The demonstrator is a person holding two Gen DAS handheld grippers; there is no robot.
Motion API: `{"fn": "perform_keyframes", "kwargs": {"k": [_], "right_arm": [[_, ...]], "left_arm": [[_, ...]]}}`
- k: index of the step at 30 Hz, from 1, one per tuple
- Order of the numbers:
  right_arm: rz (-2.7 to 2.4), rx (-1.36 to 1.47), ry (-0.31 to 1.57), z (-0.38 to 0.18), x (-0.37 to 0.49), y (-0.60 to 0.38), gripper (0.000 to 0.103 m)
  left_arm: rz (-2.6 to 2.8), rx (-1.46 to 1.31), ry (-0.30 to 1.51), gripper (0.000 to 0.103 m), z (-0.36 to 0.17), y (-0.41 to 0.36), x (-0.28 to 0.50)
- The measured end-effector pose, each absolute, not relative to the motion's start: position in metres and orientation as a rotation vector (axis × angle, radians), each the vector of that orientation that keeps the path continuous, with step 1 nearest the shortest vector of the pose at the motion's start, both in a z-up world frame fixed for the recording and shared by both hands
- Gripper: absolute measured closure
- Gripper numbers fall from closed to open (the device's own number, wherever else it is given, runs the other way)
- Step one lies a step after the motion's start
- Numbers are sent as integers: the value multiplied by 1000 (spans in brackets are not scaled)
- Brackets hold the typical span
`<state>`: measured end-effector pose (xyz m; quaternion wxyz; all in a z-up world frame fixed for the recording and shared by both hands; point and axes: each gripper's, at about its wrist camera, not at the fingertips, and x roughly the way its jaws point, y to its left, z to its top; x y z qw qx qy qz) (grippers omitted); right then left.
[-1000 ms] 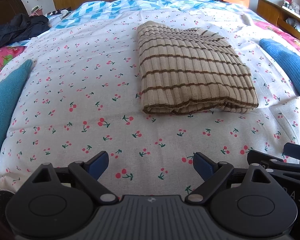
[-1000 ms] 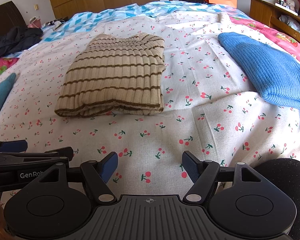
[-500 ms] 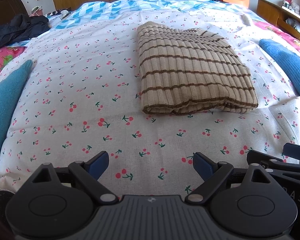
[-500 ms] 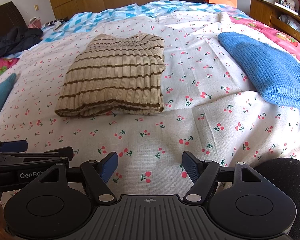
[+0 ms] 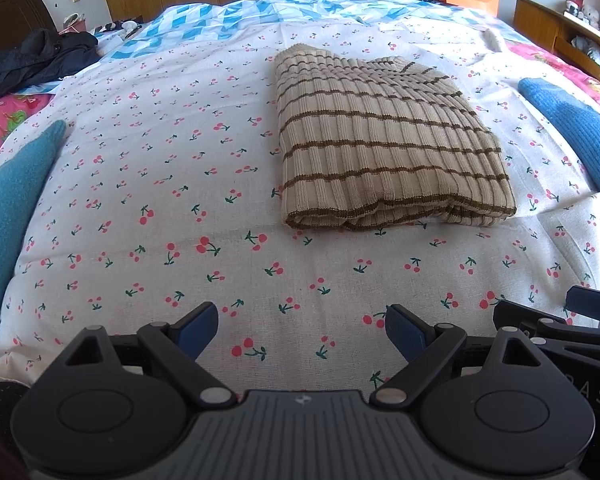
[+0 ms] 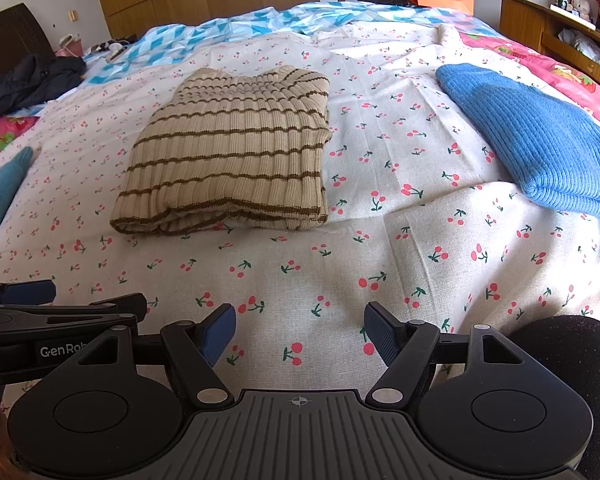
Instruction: Fold small clothes
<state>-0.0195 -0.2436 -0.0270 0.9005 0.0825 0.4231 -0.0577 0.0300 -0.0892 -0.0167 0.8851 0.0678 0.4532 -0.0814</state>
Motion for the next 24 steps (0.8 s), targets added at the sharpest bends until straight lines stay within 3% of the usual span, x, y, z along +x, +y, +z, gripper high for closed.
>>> {"fn": "perform_keyframes", "kwargs": {"k": [24], "right_arm": [[-123, 175, 876, -27, -20, -243, 31]], "left_arm": [[-163, 146, 942, 9, -15, -90, 30]]}}
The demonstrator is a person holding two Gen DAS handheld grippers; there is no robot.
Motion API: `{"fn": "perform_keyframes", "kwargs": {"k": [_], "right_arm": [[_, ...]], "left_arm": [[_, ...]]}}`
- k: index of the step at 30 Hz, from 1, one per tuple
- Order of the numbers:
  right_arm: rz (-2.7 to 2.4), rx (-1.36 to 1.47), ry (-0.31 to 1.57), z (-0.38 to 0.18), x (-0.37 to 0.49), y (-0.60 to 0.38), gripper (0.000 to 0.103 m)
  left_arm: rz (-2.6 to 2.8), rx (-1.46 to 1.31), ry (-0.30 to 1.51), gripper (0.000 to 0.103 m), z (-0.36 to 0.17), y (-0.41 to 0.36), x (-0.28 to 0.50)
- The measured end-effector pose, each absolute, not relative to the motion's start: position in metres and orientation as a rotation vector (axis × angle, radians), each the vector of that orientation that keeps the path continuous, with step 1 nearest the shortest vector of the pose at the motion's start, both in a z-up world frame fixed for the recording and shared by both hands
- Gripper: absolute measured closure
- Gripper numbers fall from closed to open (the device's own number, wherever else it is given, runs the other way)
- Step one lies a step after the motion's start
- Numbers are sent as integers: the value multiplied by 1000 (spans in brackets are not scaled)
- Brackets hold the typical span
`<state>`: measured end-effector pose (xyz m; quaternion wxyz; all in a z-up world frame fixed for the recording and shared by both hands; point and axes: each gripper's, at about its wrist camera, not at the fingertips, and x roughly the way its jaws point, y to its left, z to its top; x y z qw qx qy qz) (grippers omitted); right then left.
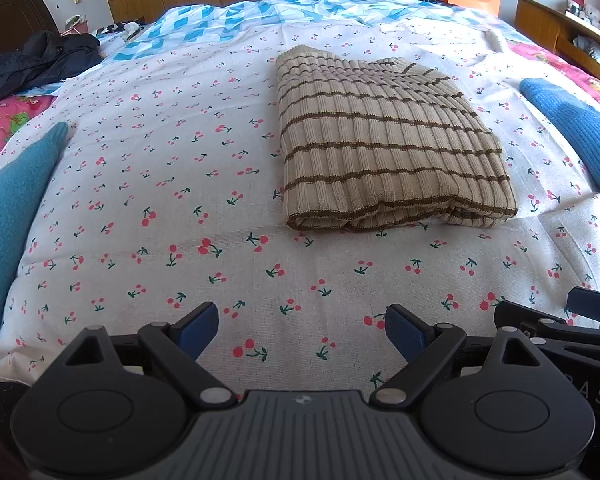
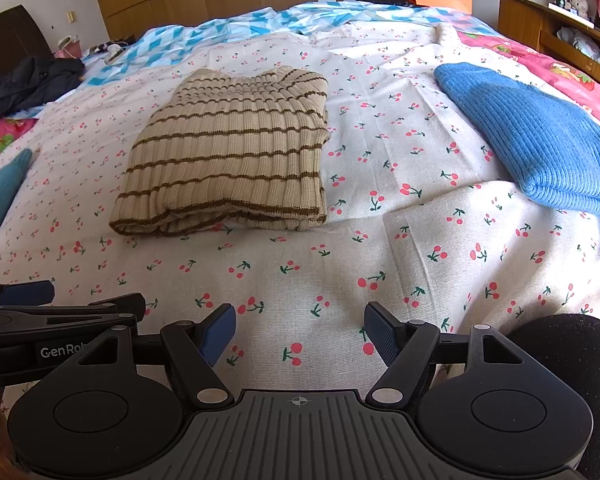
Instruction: Fold small clothes
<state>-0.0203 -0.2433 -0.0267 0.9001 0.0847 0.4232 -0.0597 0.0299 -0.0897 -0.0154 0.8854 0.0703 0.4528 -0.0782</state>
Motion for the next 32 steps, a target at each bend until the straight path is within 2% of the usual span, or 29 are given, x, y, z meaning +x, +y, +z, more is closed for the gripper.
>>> {"fn": "perform_keyframes", "kwargs": {"k": [32], "right_arm": [[-121, 183, 872, -27, -21, -244, 31]], "left_arm": [[-162, 150, 934, 9, -15, -90, 29]]}}
